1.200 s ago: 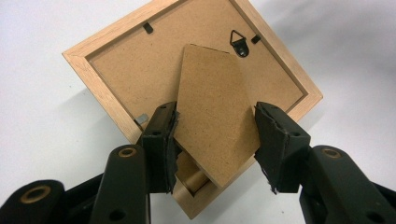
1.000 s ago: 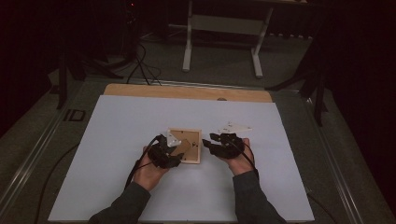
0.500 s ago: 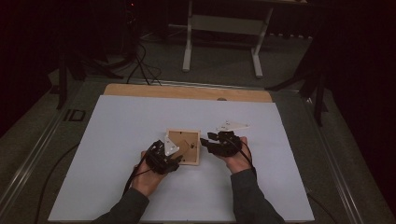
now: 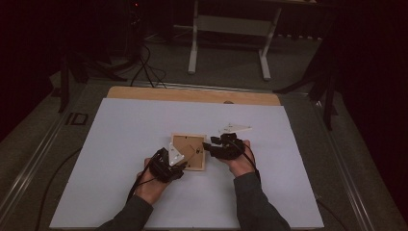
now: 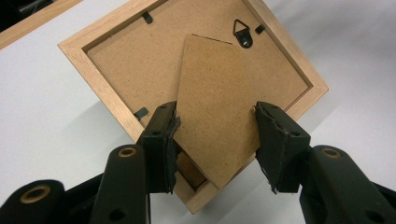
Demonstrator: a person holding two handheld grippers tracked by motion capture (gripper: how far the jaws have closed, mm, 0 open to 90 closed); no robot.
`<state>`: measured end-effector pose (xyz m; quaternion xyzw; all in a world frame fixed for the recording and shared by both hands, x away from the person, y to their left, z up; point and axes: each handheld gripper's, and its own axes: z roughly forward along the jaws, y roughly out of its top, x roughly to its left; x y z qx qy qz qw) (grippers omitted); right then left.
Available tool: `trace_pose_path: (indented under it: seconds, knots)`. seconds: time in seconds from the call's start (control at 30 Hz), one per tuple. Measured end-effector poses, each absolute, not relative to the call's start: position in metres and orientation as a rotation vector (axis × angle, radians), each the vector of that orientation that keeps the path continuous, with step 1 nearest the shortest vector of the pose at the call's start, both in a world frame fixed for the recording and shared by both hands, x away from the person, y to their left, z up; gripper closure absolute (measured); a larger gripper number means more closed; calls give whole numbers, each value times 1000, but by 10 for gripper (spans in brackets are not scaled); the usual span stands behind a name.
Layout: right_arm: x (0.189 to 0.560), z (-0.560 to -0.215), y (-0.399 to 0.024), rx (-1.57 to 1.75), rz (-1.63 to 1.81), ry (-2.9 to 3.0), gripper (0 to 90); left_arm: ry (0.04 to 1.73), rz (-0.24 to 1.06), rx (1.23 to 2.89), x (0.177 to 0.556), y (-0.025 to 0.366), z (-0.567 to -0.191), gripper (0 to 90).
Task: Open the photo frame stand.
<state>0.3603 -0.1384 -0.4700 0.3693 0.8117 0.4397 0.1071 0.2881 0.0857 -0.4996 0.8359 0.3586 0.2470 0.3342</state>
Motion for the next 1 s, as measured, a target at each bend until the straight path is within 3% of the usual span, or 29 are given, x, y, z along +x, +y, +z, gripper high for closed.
trace_pose_path:
  seconds: [0.53, 1.0]
  knots:
    - [380, -483, -133, 1173, 1310, 2431, 451, 886, 714, 2172, 282, 85, -503, 518]
    - [393, -492, -130, 1216, 1375, 2503, 425, 817, 757, 2166, 279, 89, -508, 516]
